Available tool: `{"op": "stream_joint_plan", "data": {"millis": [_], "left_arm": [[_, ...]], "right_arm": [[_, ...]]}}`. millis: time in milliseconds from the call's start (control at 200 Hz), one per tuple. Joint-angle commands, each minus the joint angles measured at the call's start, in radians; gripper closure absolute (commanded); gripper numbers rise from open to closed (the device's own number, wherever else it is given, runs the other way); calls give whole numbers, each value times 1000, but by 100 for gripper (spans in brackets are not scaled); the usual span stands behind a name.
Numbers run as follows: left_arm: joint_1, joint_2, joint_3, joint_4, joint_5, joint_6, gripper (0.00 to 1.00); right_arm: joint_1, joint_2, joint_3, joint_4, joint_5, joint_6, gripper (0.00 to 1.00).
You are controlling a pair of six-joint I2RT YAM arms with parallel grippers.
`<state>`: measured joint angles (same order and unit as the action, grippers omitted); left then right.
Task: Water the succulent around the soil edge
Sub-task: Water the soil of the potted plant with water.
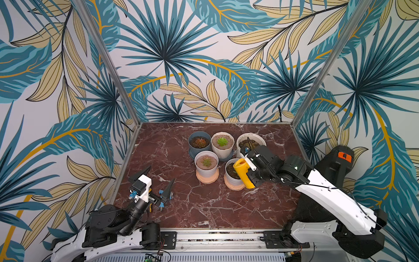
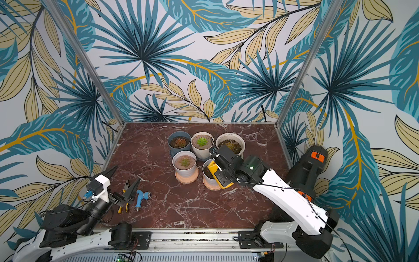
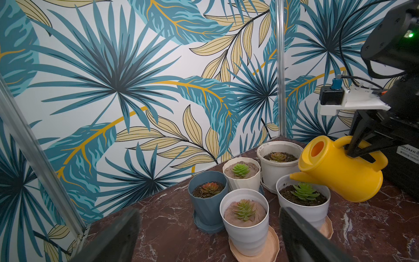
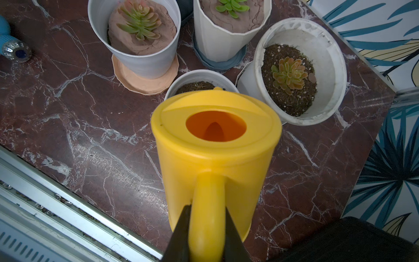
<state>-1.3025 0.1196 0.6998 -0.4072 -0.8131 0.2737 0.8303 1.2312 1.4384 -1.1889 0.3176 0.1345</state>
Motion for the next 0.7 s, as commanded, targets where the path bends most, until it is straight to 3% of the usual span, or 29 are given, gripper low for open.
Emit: {"op": "stream_joint_plan", "data": {"millis": [0, 691], "left_arm": [[5, 14, -13, 16, 11, 9, 0], [6, 14, -13, 15, 10, 9, 0]], "right_arm": [[-11, -19, 13, -22, 26, 6, 100], [-83, 25, -13, 22, -17, -36, 100]]}}
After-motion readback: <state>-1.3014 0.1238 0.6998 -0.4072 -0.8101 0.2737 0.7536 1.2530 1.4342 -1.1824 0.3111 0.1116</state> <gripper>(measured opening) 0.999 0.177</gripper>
